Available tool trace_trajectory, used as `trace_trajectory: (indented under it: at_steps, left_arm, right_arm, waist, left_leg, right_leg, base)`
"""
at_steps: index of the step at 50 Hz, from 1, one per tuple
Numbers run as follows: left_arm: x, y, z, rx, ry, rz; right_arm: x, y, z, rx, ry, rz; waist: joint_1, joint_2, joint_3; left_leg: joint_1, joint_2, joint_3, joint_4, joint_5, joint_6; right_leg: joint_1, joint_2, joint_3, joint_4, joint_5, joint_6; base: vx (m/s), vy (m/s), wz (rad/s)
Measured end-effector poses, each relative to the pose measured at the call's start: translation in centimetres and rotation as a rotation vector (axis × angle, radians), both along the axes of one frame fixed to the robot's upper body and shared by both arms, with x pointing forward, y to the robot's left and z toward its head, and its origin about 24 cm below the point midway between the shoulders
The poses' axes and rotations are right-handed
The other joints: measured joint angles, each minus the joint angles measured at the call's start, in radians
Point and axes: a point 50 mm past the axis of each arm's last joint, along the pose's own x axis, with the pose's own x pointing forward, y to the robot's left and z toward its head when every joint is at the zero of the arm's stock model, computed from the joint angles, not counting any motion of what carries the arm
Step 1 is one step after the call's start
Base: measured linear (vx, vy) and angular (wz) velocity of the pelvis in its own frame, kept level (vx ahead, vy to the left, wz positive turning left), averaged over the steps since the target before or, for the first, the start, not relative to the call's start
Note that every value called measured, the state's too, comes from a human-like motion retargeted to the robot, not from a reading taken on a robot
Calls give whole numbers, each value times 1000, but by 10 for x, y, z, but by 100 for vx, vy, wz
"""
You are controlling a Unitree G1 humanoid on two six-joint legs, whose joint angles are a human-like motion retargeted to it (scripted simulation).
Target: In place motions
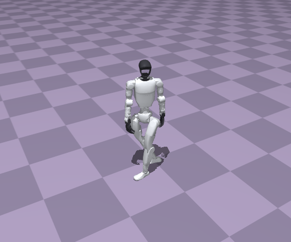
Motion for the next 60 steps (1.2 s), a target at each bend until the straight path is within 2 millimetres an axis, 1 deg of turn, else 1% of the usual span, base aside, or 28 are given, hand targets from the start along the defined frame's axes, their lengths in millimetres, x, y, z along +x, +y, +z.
trace_trajectory:
  at_steps: [6,11,15,20,27,32,36,39,45,49,55,60]
  left_arm:
    - [15,5,0,7,-44,-14]
    - [21,12,2,26,-38,-45]
    - [23,18,3,38,-35,-71]
    - [25,24,4,48,-50,-64]
    - [23,25,3,46,-67,-38]
    - [22,25,3,44,-78,-32]
    - [27,21,2,32,-98,-15]
    - [34,20,2,25,-121,-14]
    - [47,17,1,16,-159,-20]
    - [50,10,0,-16,-177,-10]
    - [45,2,-1,-47,-150,-39]
    - [38,-10,-3,-76,-121,-55]
  right_arm:
    - [-13,0,-1,5,39,-1]
    - [-22,-2,-2,5,70,-27]
    - [-21,-3,-2,7,68,-27]
    - [-14,-5,-1,10,51,4]
    - [-9,-12,1,-8,50,53]
    - [-3,-17,2,-26,51,87]
    - [-3,-22,2,-50,56,88]
    - [-7,-25,2,-65,79,70]
    - [-23,-27,1,-87,147,49]
    - [-29,-24,1,-89,178,56]
    - [-39,-15,0,-69,222,53]
    - [-46,-10,-1,-54,249,59]
  waist:
    - [-58,-8,-16]
    - [-116,-10,-37]
    - [-165,-10,-49]
    - [-238,0,-71]
    - [-388,34,-105]
    - [-505,57,-124]
    - [-571,67,-124]
    - [-601,69,-120]
    - [-649,68,-126]
    - [-692,69,-135]
    - [-758,76,-167]
    - [-734,66,-181]
  left_leg:
    - [9,7,2,2,-16,55]
    - [24,26,30,6,-45,99]
    - [39,52,93,9,-78,135]
    - [60,96,200,15,-125,178]
    - [97,162,353,9,-185,210]
    - [118,199,455,-2,-220,221]
    - [141,218,534,-8,-246,226]
    - [161,229,587,-12,-263,225]
    - [188,250,682,-20,-285,217]
    - [187,261,728,-22,-291,211]
    - [169,271,761,-30,-294,203]
    - [175,273,811,-35,-302,197]
  right_leg:
    - [-14,-21,43,-1,13,-10]
    - [-32,-44,113,-6,31,-31]
    - [-55,-71,206,-8,49,-55]
    - [-101,-99,350,-4,76,-82]
    - [-180,-110,542,-4,123,-108]
    - [-236,-106,651,-15,159,-118]
    - [-277,-104,743,-19,189,-124]
    - [-305,-98,819,-19,209,-127]
    - [-350,-85,930,-18,237,-129]
    - [-375,-77,974,-21,248,-129]
    - [-413,-69,1004,-20,251,-132]
    - [-428,-51,1046,-22,252,-147]
  base:
    - [8,-9,-53]
    - [9,-12,-102]
    - [7,-16,-164]
    - [6,-27,-191]
    - [-5,-31,-177]
    - [-16,-30,-153]
    - [-23,-21,-141]
    - [-33,-22,-125]
    - [-26,-16,-91]
    - [-20,-7,-56]
    - [-17,-3,-27]
    - [-7,-3,-44]
